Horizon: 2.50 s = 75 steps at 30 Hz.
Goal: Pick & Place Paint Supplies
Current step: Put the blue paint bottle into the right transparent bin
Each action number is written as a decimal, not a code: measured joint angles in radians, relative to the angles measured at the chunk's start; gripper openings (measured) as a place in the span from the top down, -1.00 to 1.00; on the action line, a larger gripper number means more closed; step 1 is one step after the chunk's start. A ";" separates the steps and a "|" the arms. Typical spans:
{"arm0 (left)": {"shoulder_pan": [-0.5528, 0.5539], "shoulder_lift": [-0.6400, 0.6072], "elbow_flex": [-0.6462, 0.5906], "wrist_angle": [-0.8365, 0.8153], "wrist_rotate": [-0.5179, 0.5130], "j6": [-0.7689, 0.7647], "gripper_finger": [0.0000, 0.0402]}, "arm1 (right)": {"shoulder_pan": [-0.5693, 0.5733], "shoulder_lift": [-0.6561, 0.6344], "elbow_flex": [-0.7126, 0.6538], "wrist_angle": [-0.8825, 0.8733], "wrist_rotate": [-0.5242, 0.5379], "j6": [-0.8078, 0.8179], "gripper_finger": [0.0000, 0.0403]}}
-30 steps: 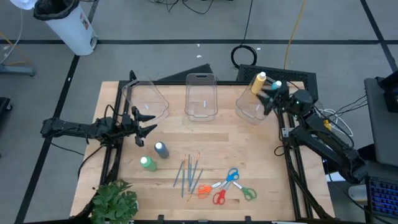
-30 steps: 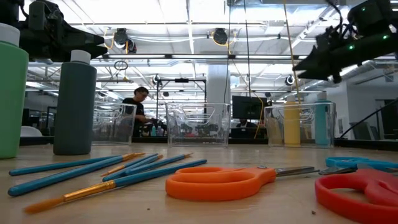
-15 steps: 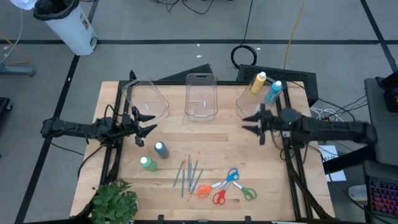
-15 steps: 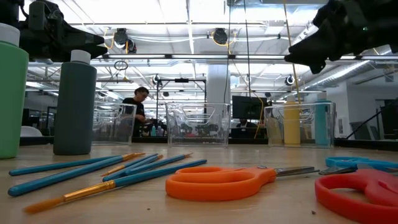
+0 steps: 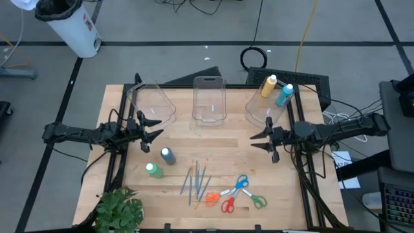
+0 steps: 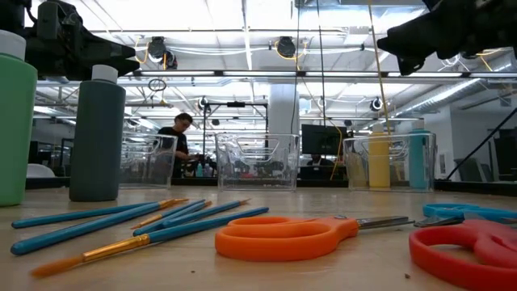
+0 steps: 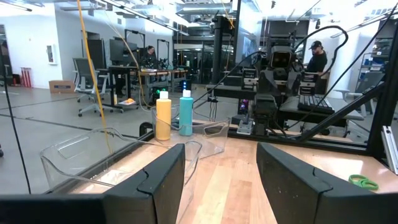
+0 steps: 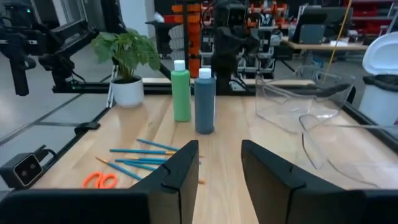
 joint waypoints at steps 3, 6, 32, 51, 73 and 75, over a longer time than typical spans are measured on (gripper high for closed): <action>0.000 0.000 0.000 0.000 0.000 0.000 -0.03 | 0.000 0.000 0.000 0.022 0.000 -0.010 0.44; 0.000 0.000 0.000 0.000 0.000 0.000 -0.03 | 0.000 0.000 0.000 0.055 -0.001 -0.016 0.45; 0.000 0.000 0.000 0.000 0.000 0.000 -0.03 | 0.000 0.072 0.000 0.150 -0.187 -0.007 0.23; 0.000 0.000 0.000 0.055 0.001 -0.077 -0.03 | -0.001 0.073 0.000 0.165 -0.182 -0.023 0.09; -0.160 0.406 0.464 -0.588 0.186 -0.201 -0.39 | -0.110 0.073 0.000 0.197 -0.179 -0.120 0.07; -0.189 0.478 0.521 -0.664 0.185 -0.218 -0.39 | -0.119 0.073 0.000 0.193 -0.179 -0.120 0.07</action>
